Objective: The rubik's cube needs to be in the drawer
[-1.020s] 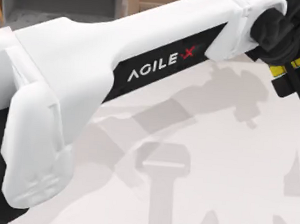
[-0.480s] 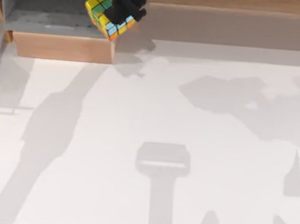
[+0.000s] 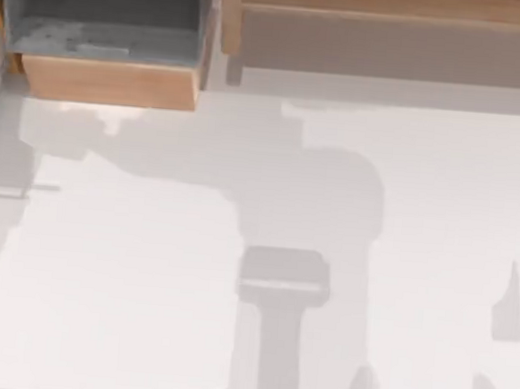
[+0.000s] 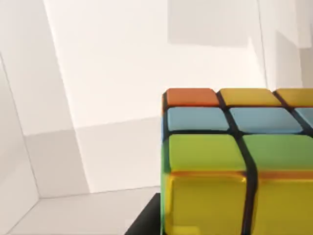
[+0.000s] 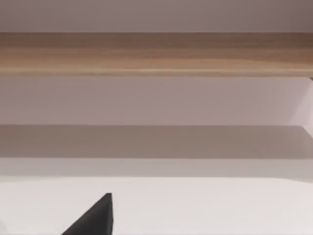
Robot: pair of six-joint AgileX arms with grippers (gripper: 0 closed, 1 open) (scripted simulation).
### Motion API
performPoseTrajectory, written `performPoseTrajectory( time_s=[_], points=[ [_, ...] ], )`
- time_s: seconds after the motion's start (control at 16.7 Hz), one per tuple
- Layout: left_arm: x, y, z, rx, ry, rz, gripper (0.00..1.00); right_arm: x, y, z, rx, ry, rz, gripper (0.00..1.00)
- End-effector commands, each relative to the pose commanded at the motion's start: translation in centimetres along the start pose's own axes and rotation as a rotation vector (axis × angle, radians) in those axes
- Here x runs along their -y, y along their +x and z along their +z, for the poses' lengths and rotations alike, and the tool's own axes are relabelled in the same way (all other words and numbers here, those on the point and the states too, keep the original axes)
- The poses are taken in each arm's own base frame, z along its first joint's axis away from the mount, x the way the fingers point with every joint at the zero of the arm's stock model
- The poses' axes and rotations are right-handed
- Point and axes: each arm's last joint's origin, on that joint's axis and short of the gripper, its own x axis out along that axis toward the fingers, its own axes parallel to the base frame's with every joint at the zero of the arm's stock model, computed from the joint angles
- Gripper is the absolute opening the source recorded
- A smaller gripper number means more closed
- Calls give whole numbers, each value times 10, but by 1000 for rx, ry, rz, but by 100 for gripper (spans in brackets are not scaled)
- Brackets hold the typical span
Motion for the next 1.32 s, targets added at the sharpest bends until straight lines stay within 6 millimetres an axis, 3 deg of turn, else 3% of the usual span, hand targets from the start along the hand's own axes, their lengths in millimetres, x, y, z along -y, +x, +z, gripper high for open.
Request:
performPoseTrajectory(
  time_s=[0.18, 0.36, 0.48, 0.78, 1.32],
  points=[
    [-52, 56, -11, -80, -129, -37, 0, 0, 0, 0, 0, 0, 0, 100],
    [-68, 104, -14, -138, -176, -87, 0, 0, 0, 0, 0, 0, 0, 100],
    [-68, 114, -14, -149, -179, -100, 0, 0, 0, 0, 0, 0, 0, 100],
    [-68, 114, -14, -149, -179, -100, 0, 0, 0, 0, 0, 0, 0, 100],
    [-68, 114, -14, -149, -179, -100, 68, 0, 0, 0, 0, 0, 0, 100]
  ],
)
